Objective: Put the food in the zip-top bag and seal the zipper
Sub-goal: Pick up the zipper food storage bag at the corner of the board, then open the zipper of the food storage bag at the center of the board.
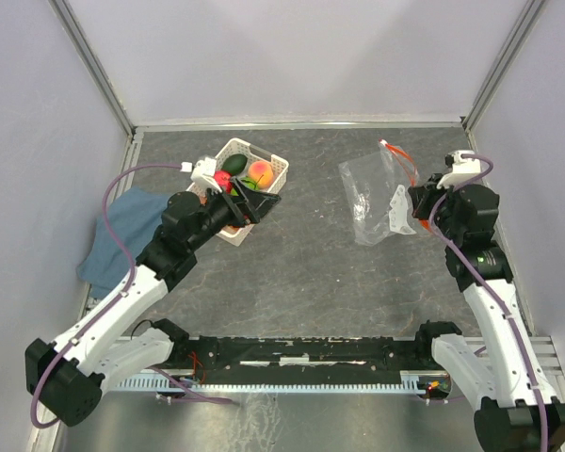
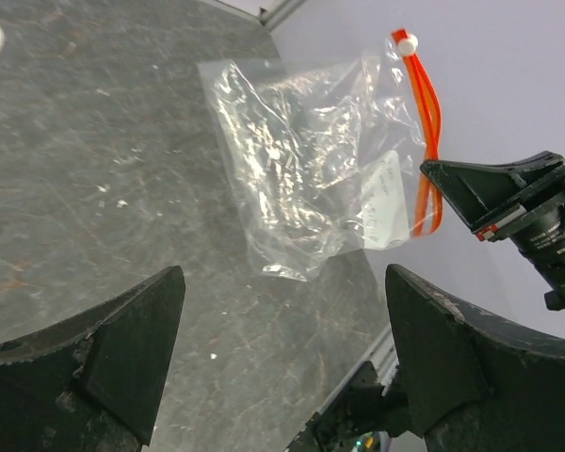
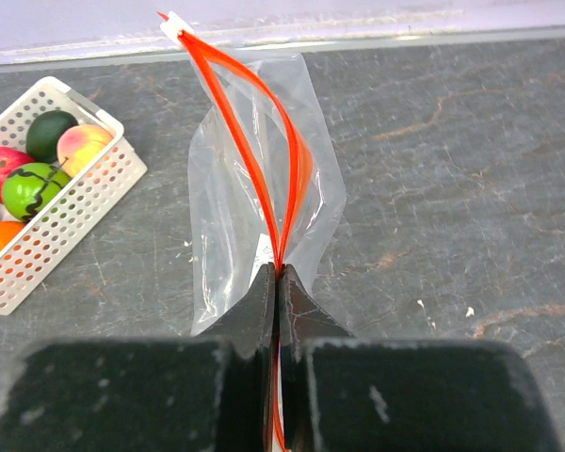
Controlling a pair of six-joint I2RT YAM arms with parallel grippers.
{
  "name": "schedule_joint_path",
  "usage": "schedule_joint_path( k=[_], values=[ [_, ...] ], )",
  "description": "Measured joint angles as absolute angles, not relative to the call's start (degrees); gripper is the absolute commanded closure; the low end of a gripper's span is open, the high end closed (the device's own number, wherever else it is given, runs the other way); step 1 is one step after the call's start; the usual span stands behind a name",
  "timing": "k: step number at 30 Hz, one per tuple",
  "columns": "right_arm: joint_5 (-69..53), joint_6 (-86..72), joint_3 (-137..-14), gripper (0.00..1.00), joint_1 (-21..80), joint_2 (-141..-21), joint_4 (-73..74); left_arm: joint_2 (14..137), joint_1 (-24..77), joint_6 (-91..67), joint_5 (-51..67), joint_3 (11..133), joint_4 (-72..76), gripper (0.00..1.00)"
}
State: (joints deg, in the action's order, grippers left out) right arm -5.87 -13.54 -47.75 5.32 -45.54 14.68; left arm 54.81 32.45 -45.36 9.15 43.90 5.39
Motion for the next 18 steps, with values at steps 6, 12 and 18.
schedule_joint_path(
  k=[6, 12, 18],
  values=[
    [-2.42, -13.23, -45.84, 0.98, 11.75, -44.6, 13.72, 61.23, 39.83, -47.27, 6.57, 43.88, 11.62, 0.09],
    [1.23, -13.26, -43.13, 0.98, 19.99, -47.0, 12.23, 68.99, 45.06, -47.33, 3.68, 45.67, 16.23, 0.19],
    [5.69, -13.32, -41.12, 0.98, 26.48, -47.86, 9.19, 76.34, 46.48, -48.62, 1.93, 49.28, 20.71, 0.25]
  ],
)
